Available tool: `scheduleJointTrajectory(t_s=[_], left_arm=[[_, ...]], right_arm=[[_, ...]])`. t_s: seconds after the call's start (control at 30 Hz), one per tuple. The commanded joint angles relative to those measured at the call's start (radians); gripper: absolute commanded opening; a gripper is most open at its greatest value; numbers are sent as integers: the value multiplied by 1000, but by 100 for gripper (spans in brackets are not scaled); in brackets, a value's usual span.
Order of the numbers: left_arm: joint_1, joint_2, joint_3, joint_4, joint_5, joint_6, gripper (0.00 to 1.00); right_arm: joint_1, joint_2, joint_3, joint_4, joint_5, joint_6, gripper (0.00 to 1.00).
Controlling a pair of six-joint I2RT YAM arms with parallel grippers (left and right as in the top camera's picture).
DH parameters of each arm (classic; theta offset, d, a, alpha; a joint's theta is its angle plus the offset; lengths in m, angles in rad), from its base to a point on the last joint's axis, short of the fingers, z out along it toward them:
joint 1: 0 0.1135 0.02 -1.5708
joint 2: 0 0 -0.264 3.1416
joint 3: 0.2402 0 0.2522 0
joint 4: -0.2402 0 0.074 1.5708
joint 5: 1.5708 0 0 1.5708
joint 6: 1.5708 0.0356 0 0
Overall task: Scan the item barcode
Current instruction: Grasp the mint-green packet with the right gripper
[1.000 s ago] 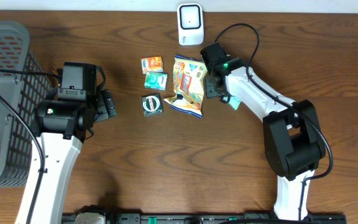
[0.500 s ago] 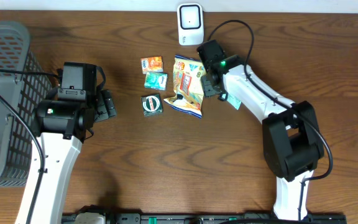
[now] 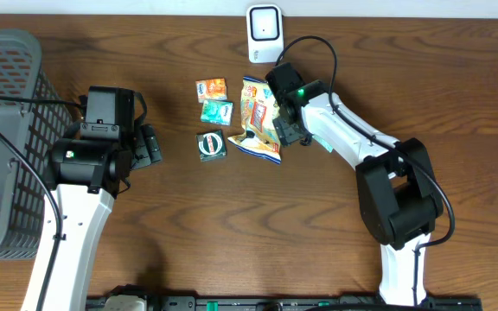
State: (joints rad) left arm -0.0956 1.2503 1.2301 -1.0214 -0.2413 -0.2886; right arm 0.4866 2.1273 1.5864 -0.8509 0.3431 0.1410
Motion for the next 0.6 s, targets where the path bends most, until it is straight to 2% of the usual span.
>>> scheduleJointTrajectory(t_s=[0.0,0.43,0.5,0.57], left_arm=[[-2,4,16,-3,-3,-5,98],[-2,4,16,-3,-3,-5,98],[-2,4,16,-3,-3,-5,98],[-2,4,16,-3,-3,-5,98]], right_arm=[[2,7,2,-9,41,-26,91],[-16,7,-66,58,44,-27,93],[-26,7,-84,76,44,-27,91],[-35,7,-101,96,43,-26,83]])
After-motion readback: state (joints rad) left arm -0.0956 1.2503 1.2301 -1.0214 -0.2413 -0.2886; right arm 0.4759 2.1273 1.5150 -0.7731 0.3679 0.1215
